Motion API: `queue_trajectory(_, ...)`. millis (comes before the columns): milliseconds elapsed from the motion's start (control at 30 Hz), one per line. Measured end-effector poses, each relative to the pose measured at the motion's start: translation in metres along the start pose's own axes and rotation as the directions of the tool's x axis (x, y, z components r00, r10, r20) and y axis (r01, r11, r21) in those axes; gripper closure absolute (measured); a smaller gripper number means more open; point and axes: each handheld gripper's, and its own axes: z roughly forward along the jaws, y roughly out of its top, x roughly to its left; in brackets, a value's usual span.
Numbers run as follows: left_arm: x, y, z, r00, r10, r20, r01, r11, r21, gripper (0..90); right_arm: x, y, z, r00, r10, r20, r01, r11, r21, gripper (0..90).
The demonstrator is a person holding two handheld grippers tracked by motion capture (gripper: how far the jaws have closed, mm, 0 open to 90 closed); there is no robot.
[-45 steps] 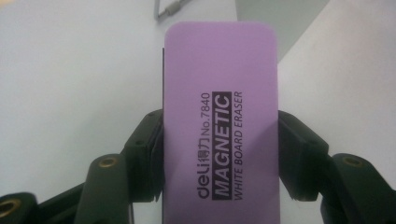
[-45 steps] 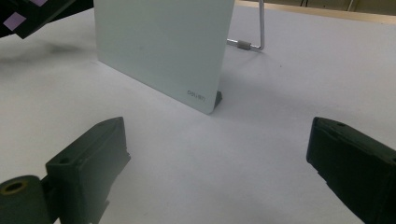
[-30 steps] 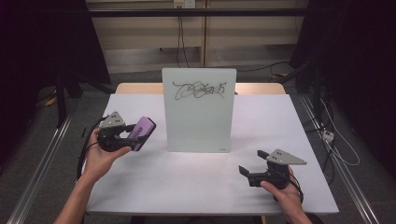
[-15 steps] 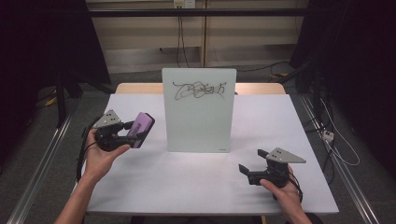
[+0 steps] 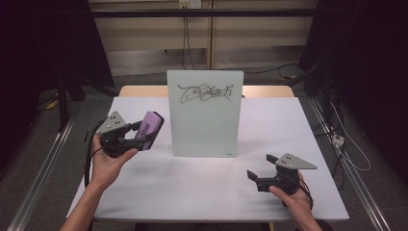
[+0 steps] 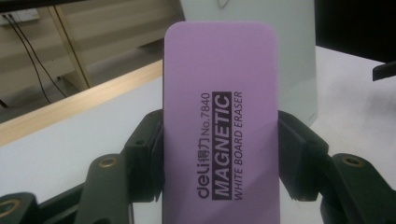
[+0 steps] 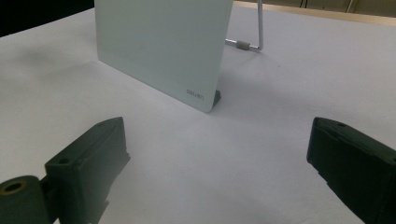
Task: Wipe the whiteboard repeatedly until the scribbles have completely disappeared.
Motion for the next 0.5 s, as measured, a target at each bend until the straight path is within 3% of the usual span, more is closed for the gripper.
queue_trajectory(200,-0.01,0.006,0.003,1.0,0.006,0.0,-0.006,0.9999,-0.015,41.1,0.001,0.0,0.001,1.0,-0.007,-0.001,0.007,1.0,0.005,4.8)
queue_trajectory(400,-0.019,0.017,0.001,0.9994,-0.026,0.024,0.028,0.9977,-0.062,41.1,0.0,0.0,0.002,1.0,-0.003,-0.005,0.003,1.0,0.01,4.9)
queue_trajectory(500,-0.025,0.021,0.003,0.9999,-0.013,0.009,0.013,0.9972,-0.074,41.2,0.001,0.0,0.002,1.0,-0.002,-0.006,0.002,1.0,0.01,4.9)
